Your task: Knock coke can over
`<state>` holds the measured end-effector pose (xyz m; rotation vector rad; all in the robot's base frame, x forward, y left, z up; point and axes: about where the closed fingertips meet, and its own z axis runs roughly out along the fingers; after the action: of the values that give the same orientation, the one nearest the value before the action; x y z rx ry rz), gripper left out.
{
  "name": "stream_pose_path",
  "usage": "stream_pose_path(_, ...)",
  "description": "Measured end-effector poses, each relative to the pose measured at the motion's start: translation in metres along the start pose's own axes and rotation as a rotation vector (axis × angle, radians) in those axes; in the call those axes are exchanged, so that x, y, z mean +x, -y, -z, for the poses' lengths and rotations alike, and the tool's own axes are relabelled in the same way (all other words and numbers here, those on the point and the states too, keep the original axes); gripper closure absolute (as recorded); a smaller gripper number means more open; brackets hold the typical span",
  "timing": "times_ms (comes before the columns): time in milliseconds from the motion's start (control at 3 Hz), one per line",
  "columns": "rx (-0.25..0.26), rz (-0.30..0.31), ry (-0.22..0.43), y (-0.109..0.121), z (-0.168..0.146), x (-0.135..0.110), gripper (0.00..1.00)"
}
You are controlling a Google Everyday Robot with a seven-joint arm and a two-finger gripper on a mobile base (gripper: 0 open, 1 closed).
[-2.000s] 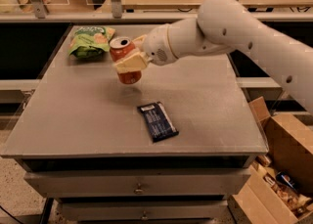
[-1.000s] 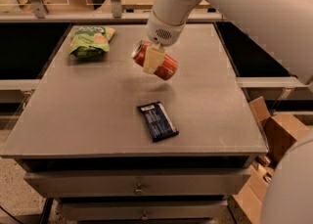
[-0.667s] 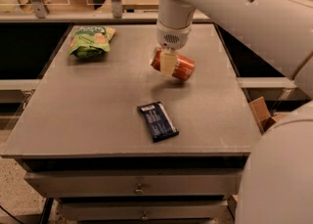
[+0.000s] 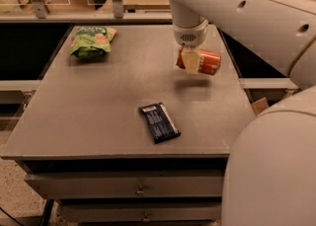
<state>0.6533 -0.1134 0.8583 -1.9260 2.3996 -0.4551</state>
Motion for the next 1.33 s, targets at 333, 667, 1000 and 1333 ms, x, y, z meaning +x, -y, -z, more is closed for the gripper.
stream_pose_path(333,-0.025,0.001,0.028,0.003,0.005,0.0142,0.59)
stream_pose_path(667,-0.058,0.017,0.082,-0.0019,0.0133,0.015,0.36)
stream_pose_path(1000,-0.053,0.017,0.09,-0.0006,0.0123,0.0128,0.14)
stream_pose_path(1333,-0.047,0.017,0.095,0.0011,0.0107,0.0117,0.0)
